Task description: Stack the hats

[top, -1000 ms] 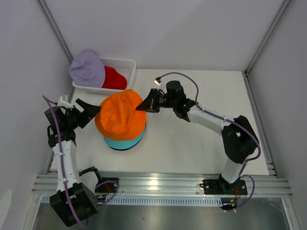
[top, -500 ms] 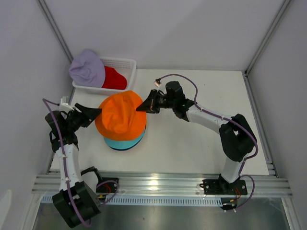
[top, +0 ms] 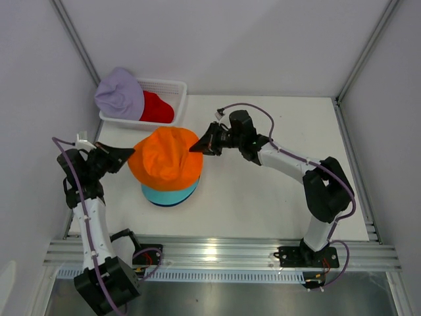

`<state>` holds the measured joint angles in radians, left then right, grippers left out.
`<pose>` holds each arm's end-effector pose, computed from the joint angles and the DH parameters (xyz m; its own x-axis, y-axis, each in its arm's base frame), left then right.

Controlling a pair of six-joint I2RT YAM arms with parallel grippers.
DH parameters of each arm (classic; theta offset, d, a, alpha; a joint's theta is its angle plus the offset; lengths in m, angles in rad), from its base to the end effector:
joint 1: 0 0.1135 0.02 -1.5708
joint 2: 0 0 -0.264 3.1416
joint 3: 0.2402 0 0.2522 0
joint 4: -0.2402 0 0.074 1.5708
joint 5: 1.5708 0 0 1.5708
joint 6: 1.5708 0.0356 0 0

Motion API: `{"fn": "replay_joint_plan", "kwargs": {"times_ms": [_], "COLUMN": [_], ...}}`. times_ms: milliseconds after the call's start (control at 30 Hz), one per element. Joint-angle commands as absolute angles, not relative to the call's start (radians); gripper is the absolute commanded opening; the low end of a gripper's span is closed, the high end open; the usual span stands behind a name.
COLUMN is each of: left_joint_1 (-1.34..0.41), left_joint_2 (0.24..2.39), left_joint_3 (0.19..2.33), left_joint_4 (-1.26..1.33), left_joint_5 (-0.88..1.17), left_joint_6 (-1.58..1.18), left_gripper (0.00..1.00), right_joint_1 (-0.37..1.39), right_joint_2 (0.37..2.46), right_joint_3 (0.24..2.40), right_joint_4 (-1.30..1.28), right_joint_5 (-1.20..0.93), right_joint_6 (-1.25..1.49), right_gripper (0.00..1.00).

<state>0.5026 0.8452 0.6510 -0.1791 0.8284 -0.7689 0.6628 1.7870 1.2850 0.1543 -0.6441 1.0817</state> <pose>0.1774 0.0676 0.2868 -0.4213 -0.7680 -0.4823 -0.0242 0.5412 -0.8406 0.3152 0.2732 0.2712 -0.9534 0.1513 -0.2611 -0.2031 0.3180 0.9261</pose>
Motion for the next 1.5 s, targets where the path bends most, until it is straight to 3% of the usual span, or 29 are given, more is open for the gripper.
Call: {"fn": "replay_joint_plan", "kwargs": {"times_ms": [0,233,367,600,1067,1167,1300,1467], "left_joint_1": [0.514,0.531,0.56,0.704,0.695,0.677,0.586,0.431], "left_joint_2": [0.807,0.784,0.756,0.79,0.914,0.917,0.878,0.864], "left_joint_3": [0.759,0.778,0.746,0.621,0.566,0.572,0.589,0.61], "left_joint_4": [-0.333,-0.504,-0.555,-0.48,-0.428,-0.437,-0.43,-0.416], "left_joint_5": [0.738,0.727,0.66,0.681,0.615,0.577,0.541,0.516], "left_joint_6": [-0.792,-0.756,-0.703,-0.649,-0.572,-0.568,-0.56,-0.561], "left_gripper": [0.01,0.01,0.01,0.01,0.01,0.01,0.04,0.1], "right_joint_1": [0.646,0.638,0.647,0.652,0.649,0.649,0.643,0.632], "right_joint_2": [1.703,1.652,1.66,1.795,1.827,1.828,1.825,1.813], "right_joint_3": [1.292,1.246,1.264,1.252,1.289,1.307,1.318,1.322], "right_joint_4": [0.172,0.268,0.194,0.255,0.058,0.003,-0.031,0.095], "right_joint_5": [-0.641,-0.689,-0.626,-0.687,-0.601,-0.568,-0.581,-0.646], "right_joint_6": [1.138,1.285,1.202,1.213,1.034,0.964,0.927,0.954], "right_gripper": [0.06,0.05,0.06,0.01,0.03,0.07,0.28,0.33]}}
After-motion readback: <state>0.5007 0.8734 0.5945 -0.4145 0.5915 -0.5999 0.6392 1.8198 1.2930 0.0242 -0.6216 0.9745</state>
